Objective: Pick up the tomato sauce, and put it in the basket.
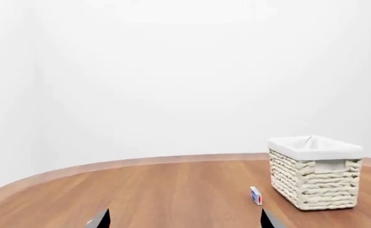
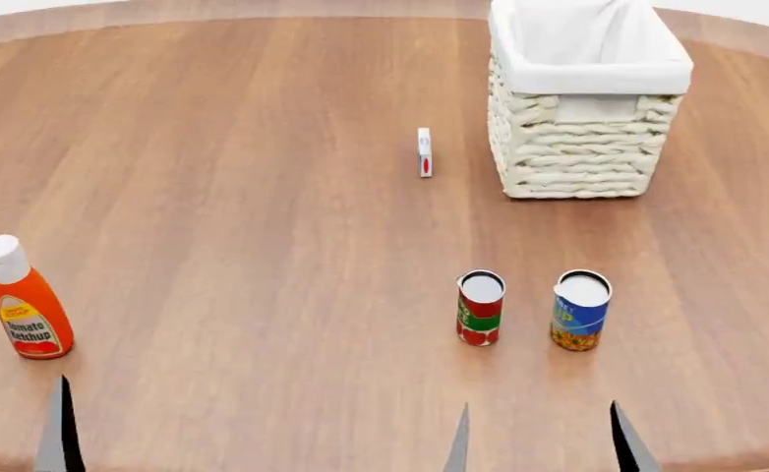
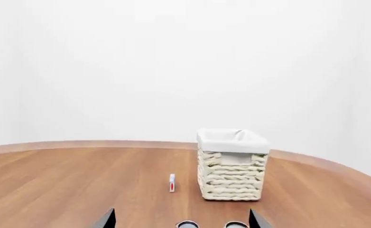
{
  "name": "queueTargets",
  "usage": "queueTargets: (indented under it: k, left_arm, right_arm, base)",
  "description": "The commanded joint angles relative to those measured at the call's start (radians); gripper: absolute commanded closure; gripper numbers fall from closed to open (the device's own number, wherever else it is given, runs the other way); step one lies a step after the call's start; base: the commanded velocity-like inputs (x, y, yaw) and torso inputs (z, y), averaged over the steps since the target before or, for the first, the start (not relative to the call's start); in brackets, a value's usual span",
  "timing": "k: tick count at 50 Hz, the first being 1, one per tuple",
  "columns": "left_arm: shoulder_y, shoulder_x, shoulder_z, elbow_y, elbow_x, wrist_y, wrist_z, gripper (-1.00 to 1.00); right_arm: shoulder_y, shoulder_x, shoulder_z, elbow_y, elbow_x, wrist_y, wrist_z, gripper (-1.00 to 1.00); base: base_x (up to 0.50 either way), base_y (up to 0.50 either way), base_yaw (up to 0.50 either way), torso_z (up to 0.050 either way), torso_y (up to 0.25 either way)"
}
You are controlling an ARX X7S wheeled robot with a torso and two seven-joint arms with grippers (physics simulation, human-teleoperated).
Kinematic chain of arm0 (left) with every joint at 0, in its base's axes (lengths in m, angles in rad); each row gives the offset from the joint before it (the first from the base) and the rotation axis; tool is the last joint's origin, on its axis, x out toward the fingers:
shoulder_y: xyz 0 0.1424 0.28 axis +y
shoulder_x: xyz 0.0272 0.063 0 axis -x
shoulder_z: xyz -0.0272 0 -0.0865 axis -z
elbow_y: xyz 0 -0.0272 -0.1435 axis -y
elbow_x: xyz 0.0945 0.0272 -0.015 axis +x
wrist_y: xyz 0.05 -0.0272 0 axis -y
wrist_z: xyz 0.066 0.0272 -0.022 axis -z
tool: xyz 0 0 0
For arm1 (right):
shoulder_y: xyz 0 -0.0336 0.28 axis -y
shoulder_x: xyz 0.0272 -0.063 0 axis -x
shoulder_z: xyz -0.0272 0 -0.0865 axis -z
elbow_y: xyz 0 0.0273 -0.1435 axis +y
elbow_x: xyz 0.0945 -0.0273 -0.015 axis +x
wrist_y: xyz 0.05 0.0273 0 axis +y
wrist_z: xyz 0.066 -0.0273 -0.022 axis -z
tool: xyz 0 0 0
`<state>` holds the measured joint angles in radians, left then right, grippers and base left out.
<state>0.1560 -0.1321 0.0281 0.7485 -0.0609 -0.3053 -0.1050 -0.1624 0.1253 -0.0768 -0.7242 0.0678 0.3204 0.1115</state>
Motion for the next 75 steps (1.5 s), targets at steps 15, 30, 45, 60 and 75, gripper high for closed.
queueTargets:
  k: [15,30,45,60,75]
  left_arm:
    - [0.071,-0.047,-0.015,0.215,-0.040,-0.060,-0.023,-1.00]
    - [0.084,-0.061,-0.003,0.233,-0.051,-0.054,-0.034,-1.00]
    - [0.078,-0.071,0.007,0.223,-0.051,-0.048,-0.050,-1.00]
    - [0.098,-0.079,0.011,0.208,-0.057,-0.010,-0.061,-1.00]
    - [0.108,-0.088,0.034,0.205,-0.046,0.009,-0.074,-1.00]
  right_arm:
    - [-0.134,0.058,0.078,-0.299,0.097,0.058,0.030,-1.00]
    - [-0.139,0.346,-0.029,-0.315,0.233,-0.020,0.352,-1.00]
    - [-0.150,0.364,-0.042,-0.267,0.226,-0.085,0.336,-1.00]
    - [-0.157,0.372,-0.054,-0.257,0.224,-0.099,0.340,-1.00]
    - [-0.163,0.380,-0.058,-0.240,0.226,-0.120,0.346,-1.00]
  base:
    - [0.00,0.00,0.00,0.000,0.000]
    - [0.01,0.00,0.00,0.000,0.000]
    - [0.38,0.00,0.00,0.000,0.000]
    - [0.45,0.00,0.00,0.000,0.000]
    - [0.45,0.00,0.00,0.000,0.000]
